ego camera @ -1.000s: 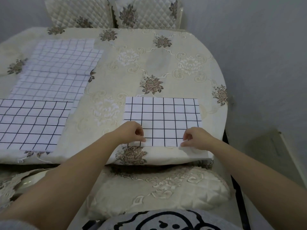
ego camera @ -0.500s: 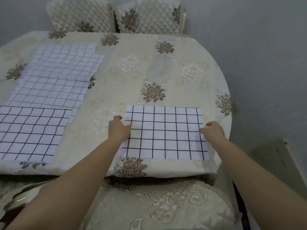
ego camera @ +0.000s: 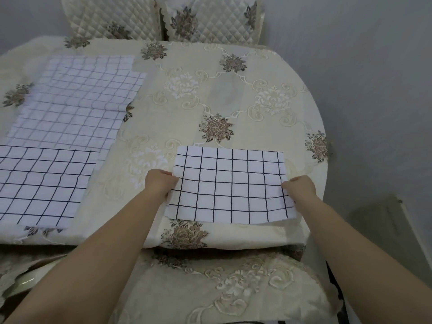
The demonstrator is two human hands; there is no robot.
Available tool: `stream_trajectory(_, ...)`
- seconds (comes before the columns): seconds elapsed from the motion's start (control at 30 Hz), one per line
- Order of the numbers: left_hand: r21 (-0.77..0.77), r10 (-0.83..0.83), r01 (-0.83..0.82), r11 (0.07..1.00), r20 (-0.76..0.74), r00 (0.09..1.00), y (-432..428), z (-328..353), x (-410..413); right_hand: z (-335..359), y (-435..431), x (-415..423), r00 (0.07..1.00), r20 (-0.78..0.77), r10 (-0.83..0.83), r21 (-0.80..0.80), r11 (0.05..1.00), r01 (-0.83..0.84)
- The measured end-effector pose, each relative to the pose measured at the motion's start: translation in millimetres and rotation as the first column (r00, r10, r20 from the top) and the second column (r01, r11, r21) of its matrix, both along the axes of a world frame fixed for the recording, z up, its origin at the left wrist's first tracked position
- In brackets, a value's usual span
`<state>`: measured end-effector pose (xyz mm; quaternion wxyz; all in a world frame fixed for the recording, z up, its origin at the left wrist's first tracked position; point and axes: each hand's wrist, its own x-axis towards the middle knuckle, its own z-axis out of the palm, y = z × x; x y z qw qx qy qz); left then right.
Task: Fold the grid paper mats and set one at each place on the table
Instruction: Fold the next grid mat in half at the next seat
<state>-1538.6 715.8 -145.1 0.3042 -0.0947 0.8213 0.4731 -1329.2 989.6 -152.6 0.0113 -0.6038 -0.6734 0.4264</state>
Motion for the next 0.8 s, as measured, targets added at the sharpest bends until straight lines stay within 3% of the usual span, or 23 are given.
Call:
stream_trajectory(0.13, 0.021, 0.045, -0.045, 0.999, 0.016, 0.999, -11.0, 4.9, -4.8, 3.1, -13.3, -2.5, 0.997, -0.077, -0.015, 0.016, 1.0, 0.016)
stream_trajectory(0.37, -0.072, -0.002, -0.001, 0.997, -0.041, 0.999, -31.2, 10.5, -14.0, 1.1, -28.2, -14.6, 0.993, -0.109, 0.039, 0.018, 0.999, -0.037)
stream_trajectory(0.8, -0.328, -0.261, 0.189, 0.926, -0.192, 0.946, -41.0, 7.3, -16.1, -4.2, -44.1, -9.5, 0.985, -0.107, 0.133, 0.14, 0.983, -0.118)
